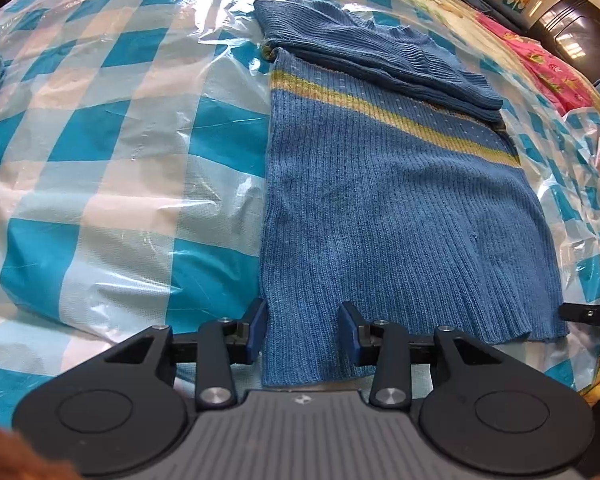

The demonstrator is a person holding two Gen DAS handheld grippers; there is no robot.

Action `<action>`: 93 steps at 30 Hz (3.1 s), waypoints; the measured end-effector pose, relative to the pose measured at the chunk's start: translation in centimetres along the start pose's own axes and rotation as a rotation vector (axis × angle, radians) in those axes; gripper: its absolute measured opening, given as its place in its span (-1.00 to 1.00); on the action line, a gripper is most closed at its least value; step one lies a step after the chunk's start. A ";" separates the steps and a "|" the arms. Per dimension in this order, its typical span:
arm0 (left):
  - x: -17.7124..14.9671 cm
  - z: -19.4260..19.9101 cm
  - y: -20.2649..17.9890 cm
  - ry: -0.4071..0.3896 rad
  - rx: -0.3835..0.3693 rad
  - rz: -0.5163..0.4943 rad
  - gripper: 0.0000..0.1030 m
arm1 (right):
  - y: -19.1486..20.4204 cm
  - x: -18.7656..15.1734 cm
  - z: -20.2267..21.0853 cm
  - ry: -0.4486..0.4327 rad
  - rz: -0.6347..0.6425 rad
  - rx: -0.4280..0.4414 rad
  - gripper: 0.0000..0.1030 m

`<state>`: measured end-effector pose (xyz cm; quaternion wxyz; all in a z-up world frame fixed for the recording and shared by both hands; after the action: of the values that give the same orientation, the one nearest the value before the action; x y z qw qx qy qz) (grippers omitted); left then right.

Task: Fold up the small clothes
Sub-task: 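Grasp the sweater hem with the left gripper while the right gripper grasps the hem, then lift the hem with both grippers and fold it toward the collar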

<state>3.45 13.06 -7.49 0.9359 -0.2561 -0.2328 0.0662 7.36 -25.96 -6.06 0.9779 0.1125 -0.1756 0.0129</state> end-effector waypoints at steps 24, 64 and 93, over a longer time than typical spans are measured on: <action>0.2 -0.8 0.6 0.027 0.011 0.046 -0.64 | 0.1 0.3 -2.2 0.056 -0.097 0.100 -0.67; 13.8 0.6 -3.0 -0.150 -0.327 -0.146 -0.85 | 1.7 17.5 -0.3 -0.210 -0.361 0.426 -0.82; 7.5 -3.7 -9.2 0.081 -0.034 -0.705 -0.72 | 0.1 14.0 -0.4 -0.158 -0.379 0.391 -0.82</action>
<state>11.91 5.33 -2.61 0.9053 -0.1778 -0.2705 -0.2751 20.59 -25.97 -1.58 0.9059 0.3307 -0.2211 -0.1453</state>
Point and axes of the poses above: each gripper's, at about its wrist camera, not at the fingertips, and z roughly against the way its jaws point, y to its left, x to its top, the point moved 5 cm from there along -z, roughly the way its jaws point, and after that the axes turned 15 degrees about -x, right-handed, at the moved point
